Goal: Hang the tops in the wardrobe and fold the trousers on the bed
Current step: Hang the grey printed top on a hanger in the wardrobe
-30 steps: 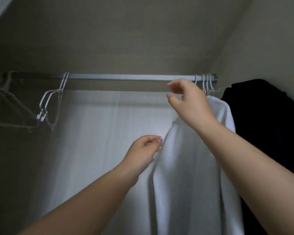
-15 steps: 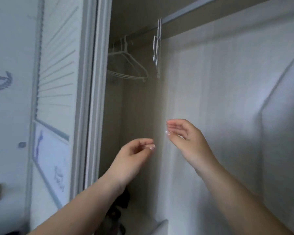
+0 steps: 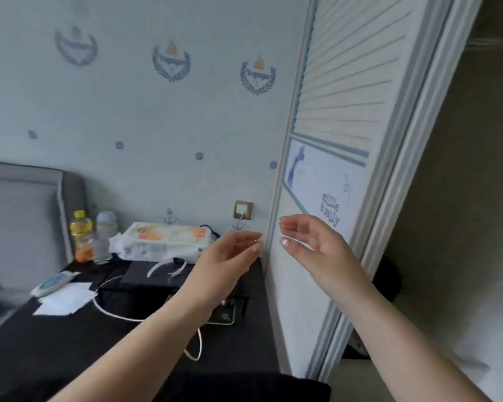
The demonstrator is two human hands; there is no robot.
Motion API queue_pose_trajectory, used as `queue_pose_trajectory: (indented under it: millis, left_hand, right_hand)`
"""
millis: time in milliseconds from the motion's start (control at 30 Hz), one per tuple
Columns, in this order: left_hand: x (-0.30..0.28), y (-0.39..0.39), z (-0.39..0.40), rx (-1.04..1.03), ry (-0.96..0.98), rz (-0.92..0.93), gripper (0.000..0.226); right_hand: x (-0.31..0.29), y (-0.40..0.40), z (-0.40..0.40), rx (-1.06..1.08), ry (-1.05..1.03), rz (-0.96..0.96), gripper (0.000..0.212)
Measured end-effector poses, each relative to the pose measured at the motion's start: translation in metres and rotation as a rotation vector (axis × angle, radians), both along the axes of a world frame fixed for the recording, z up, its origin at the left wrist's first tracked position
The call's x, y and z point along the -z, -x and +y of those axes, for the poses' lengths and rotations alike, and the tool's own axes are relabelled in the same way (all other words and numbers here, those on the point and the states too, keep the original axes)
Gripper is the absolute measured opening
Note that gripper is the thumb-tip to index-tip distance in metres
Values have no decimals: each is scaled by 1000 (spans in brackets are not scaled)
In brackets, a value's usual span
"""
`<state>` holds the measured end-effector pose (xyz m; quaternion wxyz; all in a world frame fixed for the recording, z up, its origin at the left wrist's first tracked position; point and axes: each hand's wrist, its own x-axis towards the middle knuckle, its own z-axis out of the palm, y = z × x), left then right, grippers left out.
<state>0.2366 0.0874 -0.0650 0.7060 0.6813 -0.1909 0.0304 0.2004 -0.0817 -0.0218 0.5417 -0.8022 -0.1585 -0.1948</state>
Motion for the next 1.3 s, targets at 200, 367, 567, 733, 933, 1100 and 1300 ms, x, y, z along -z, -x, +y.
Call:
queue_pose_trajectory:
  millis: [200,367,567,733,933,1100,1300]
  left_hand:
    - [44,46,149,-259,-35,96,17]
    - [70,107,267,-519,11,215,12]
    - [97,208,415,-812,44,317,17]
    - [130,297,511,-1039,63,425,16]
    - [169,384,574,-1293,148,551,15]
    - [199,430,619,-1457,247,622,14]
    - [236,450,695,-1594,355,749,14]
  right_hand:
    - [52,-10,133,-246,-9,149,24]
    - [84,5,261,-452,-37,260,22]
    - [119,52,432,-750,-2,356,21]
    - [151,102,556,-997,89,433,20]
    - [189,153,663,-1230,217,556,18]
    - [215,186,746,-1386,314,633,18]
    - [257,199,856,-1475,397,731,19]
